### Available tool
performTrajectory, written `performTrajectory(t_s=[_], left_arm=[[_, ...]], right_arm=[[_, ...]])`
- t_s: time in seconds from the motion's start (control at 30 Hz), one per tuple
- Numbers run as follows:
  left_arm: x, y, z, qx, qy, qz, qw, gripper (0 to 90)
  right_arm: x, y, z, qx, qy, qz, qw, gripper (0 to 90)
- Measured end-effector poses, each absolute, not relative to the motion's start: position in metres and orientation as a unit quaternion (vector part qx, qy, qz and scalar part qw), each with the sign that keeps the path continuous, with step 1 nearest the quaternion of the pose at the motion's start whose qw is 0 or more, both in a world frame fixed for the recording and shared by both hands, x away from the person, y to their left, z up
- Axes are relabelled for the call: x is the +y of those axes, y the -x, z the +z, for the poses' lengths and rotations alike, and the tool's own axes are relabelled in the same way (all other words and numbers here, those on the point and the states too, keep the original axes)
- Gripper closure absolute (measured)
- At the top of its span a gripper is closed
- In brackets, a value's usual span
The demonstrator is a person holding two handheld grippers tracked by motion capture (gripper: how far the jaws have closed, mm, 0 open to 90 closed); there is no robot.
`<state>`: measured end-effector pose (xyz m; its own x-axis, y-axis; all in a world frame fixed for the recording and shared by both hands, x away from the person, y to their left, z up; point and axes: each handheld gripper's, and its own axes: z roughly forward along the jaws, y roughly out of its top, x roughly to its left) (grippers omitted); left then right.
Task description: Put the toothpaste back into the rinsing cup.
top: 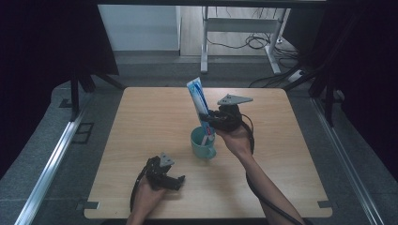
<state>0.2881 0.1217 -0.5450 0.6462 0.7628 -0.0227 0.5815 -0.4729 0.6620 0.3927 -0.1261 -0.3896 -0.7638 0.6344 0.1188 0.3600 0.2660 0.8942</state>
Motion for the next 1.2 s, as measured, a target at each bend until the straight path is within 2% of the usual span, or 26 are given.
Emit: performTrajectory(t_s=[1.2], left_arm=[[0.122,-0.288,-0.545,0.397,-0.847,0.138,0.325,0.0]], right_arm=[[-0.114,-0.396,-0.437,0.784,-0.325,0.513,0.131,71.8]])
